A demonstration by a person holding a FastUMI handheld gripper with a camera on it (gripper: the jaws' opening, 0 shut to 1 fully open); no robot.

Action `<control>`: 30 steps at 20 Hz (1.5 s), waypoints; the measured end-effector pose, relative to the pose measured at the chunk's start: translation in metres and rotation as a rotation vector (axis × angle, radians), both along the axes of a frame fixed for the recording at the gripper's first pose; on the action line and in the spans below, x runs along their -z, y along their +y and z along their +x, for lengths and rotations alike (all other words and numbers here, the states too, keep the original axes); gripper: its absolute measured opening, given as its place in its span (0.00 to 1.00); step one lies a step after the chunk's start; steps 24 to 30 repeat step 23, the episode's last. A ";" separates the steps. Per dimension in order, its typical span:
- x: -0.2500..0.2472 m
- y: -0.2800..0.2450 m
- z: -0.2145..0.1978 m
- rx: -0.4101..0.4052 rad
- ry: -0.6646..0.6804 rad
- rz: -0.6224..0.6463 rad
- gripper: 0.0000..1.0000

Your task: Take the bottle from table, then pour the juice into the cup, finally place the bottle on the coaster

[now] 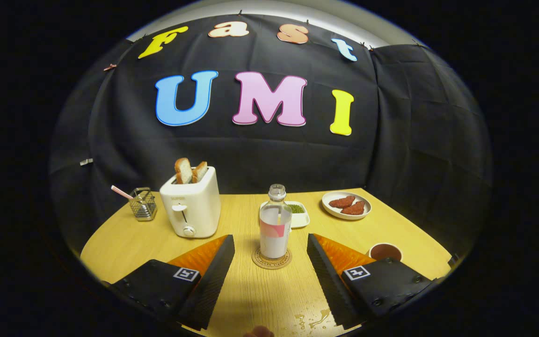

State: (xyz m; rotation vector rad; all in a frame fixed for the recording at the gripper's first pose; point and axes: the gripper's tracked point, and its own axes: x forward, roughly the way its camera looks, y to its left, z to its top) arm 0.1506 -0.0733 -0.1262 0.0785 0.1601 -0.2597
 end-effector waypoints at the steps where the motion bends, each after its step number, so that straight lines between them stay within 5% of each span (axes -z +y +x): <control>1: -0.016 0.004 -0.010 -0.018 -0.021 -0.010 0.96; 13: -0.157 0.027 -0.117 -0.145 -0.194 -0.034 0.96; 19: -0.172 0.014 -0.156 -0.121 -0.189 -0.007 0.95; 30: -0.176 0.010 -0.158 -0.139 -0.184 0.009 0.95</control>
